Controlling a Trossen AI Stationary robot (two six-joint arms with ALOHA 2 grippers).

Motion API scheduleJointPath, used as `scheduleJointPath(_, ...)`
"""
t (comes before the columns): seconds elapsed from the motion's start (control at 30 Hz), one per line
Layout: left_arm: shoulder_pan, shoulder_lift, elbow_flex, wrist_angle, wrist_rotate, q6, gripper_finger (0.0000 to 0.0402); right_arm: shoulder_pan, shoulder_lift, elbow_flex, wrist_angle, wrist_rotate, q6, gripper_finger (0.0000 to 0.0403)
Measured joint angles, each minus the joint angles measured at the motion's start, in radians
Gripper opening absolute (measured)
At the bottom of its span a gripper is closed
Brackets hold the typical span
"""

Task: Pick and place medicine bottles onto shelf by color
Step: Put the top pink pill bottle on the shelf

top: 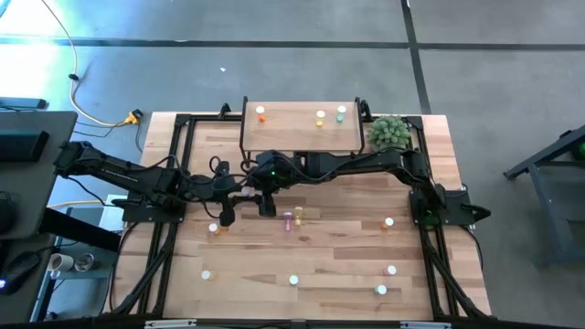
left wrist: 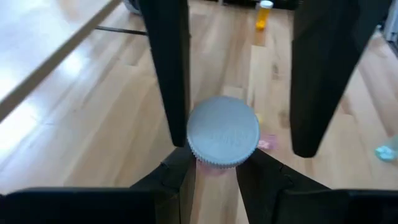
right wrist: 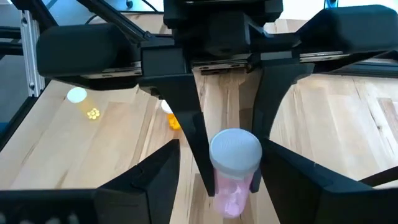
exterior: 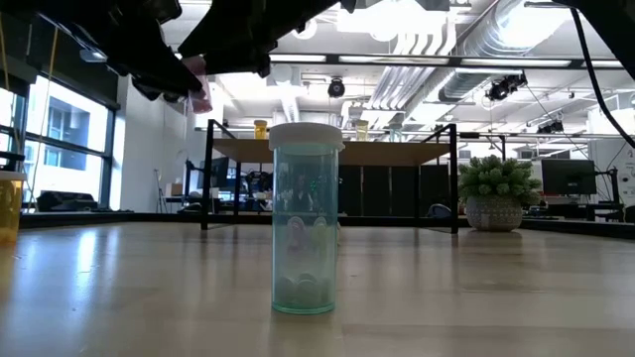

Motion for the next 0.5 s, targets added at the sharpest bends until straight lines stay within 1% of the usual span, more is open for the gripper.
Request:
scheduleJointPath(0.17, 0.000, 0.000, 0.000, 0.022, -0.010, 0.021, 0.0092, 0.000, 0.000, 0.000, 0.000, 0.000, 0.000, 0.0191)
scheduleJointPath(0.5, 0.000, 0.000, 0.000, 0.026, -0.006, 0.024, 0.0092, -0.003, 0.000, 0.000, 0.002, 0.002, 0.037, 0.0129)
